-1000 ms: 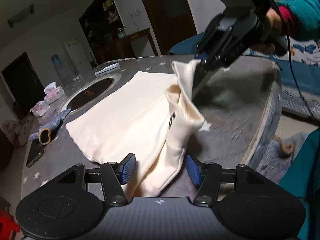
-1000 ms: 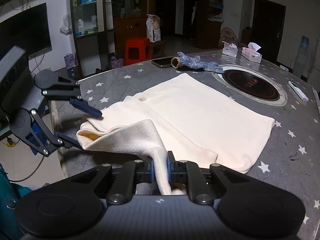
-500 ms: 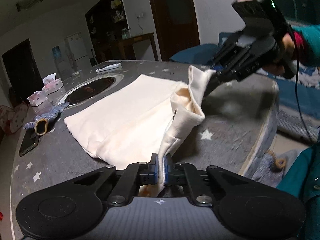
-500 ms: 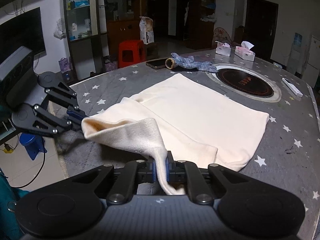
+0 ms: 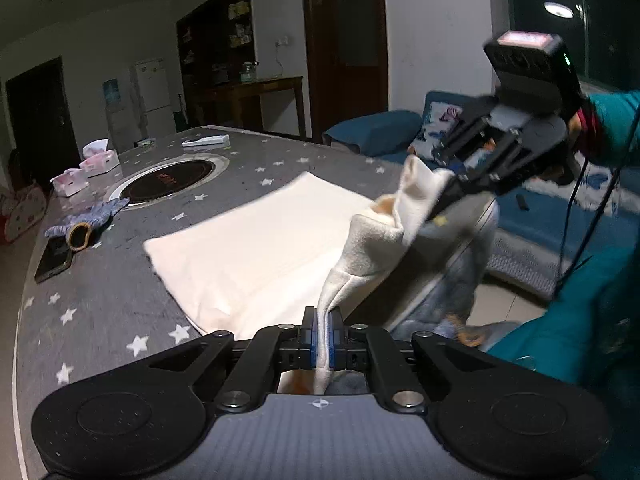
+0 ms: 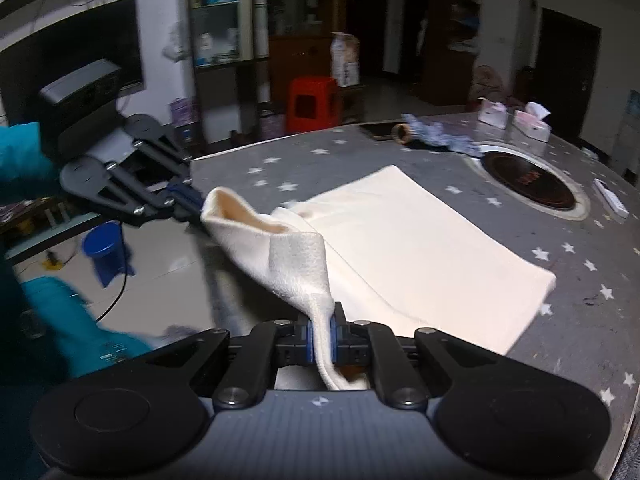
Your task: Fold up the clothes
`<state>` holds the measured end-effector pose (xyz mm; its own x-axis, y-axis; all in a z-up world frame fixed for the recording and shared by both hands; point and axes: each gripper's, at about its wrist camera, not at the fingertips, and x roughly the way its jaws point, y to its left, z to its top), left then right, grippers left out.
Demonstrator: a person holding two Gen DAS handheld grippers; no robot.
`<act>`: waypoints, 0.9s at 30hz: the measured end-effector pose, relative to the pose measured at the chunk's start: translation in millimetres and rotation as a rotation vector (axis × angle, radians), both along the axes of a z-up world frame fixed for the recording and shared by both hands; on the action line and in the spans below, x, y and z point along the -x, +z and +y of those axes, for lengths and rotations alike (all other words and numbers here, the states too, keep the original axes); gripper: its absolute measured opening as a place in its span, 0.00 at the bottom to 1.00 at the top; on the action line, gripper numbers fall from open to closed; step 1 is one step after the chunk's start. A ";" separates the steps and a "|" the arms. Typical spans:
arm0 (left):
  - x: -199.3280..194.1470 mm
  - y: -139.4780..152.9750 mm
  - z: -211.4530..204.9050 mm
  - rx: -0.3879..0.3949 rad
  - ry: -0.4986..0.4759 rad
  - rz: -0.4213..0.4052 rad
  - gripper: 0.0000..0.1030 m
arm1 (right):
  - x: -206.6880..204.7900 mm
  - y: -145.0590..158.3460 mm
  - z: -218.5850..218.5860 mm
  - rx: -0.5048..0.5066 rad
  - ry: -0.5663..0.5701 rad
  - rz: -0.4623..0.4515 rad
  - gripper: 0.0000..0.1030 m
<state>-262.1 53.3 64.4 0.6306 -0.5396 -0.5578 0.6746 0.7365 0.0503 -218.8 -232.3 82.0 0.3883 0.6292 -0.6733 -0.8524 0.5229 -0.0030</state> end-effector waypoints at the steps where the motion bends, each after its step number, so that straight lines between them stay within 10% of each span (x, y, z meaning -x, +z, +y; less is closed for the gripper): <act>1: 4.3 4.3 0.9 0.012 0.006 -0.002 0.05 | 6.2 3.0 -0.4 0.002 0.011 0.001 0.06; 16: -107.6 17.4 -13.3 -0.004 0.097 -0.056 0.05 | -74.6 26.8 0.4 -0.009 -0.097 -0.015 0.06; 27: -230.4 -18.9 -35.1 -0.032 0.266 0.012 0.06 | -183.9 -23.5 11.6 0.036 -0.301 0.015 0.13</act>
<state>-31.7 18.2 45.5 0.7413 -0.3376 -0.5801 0.4579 0.8863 0.0694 -34.9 -220.7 58.5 0.5433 0.4632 -0.7002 -0.6594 0.7517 -0.0143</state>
